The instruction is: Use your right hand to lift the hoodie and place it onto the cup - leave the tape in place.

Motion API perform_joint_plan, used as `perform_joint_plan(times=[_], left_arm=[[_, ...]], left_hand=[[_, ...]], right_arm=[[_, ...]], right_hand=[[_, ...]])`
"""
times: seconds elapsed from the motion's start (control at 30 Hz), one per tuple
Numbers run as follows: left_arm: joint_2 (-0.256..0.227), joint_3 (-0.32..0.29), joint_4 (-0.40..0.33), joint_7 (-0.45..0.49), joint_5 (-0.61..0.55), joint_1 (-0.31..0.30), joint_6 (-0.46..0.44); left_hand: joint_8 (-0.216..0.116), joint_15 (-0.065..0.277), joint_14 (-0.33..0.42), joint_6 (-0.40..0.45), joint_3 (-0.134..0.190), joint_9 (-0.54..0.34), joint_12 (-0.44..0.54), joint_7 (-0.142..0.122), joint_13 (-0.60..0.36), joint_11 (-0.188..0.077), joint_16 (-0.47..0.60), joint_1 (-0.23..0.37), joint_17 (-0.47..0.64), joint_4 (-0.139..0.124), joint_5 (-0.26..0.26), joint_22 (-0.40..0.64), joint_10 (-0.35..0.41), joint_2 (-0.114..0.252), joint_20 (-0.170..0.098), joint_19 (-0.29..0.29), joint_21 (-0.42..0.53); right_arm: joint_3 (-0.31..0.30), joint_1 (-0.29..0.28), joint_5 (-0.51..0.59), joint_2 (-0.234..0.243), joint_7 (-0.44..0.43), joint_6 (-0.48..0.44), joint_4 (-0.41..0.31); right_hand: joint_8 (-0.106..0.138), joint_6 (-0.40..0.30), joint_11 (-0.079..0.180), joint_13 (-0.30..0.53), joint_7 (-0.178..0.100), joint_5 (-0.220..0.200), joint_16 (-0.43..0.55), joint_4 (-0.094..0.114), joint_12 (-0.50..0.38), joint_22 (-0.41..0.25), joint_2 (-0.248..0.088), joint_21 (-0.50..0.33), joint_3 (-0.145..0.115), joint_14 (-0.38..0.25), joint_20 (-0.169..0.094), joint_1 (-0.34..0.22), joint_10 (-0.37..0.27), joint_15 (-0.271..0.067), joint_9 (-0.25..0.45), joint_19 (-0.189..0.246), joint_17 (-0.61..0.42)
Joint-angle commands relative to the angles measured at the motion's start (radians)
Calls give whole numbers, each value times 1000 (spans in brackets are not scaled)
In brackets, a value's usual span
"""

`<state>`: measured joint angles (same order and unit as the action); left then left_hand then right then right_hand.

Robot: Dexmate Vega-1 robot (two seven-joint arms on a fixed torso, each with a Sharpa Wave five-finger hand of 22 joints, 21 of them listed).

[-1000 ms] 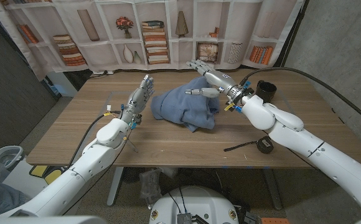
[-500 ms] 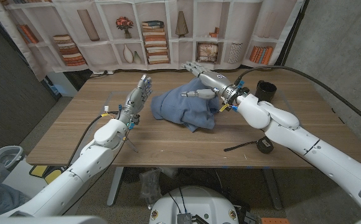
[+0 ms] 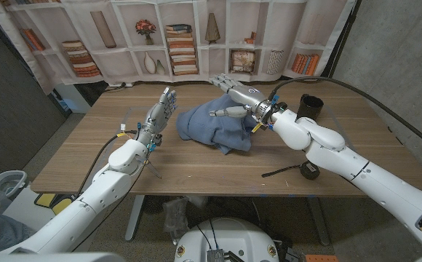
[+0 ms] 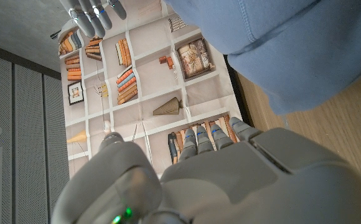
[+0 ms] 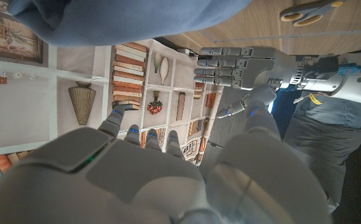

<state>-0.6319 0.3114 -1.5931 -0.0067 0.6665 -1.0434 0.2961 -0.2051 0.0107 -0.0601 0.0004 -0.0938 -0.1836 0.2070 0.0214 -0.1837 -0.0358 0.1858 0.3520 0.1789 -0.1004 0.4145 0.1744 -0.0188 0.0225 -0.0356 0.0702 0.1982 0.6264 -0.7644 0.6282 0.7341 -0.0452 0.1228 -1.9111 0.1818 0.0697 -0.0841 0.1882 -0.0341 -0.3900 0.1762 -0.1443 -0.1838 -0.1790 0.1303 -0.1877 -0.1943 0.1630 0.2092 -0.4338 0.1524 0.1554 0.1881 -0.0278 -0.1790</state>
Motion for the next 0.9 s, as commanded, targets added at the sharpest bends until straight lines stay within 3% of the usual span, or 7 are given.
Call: perform_joint_plan(times=[0.03, 0.9], left_arm=[[-8, -7, -23, 18, -5, -18, -2], [7, -11, -18, 37, -15, -30, 22]], left_hand=[[2, -2, 0, 7, -9, -4, -3, 4, -4, -4, 2, 12, 3, 0, 5, 6, 2, 4, 5, 2, 2], [-1, 0, 4, 20, -15, -4, -2, 1, -4, -4, 3, 16, 3, 0, 5, 6, 9, 7, 13, -1, 3]], right_arm=[[26, 26, 27, -8, 19, -24, 20], [68, 78, 18, -24, 64, -42, 78]], right_hand=[[9, 5, -3, 1, -7, -10, 3, 2, -7, -5, 6, -6, 5, 8, 5, -6, 10, 2, 4, -2, -3], [10, 13, -2, 1, -4, -22, 11, 7, -15, -6, 4, -11, 13, -5, 5, -9, 8, 3, 4, 9, -3]])
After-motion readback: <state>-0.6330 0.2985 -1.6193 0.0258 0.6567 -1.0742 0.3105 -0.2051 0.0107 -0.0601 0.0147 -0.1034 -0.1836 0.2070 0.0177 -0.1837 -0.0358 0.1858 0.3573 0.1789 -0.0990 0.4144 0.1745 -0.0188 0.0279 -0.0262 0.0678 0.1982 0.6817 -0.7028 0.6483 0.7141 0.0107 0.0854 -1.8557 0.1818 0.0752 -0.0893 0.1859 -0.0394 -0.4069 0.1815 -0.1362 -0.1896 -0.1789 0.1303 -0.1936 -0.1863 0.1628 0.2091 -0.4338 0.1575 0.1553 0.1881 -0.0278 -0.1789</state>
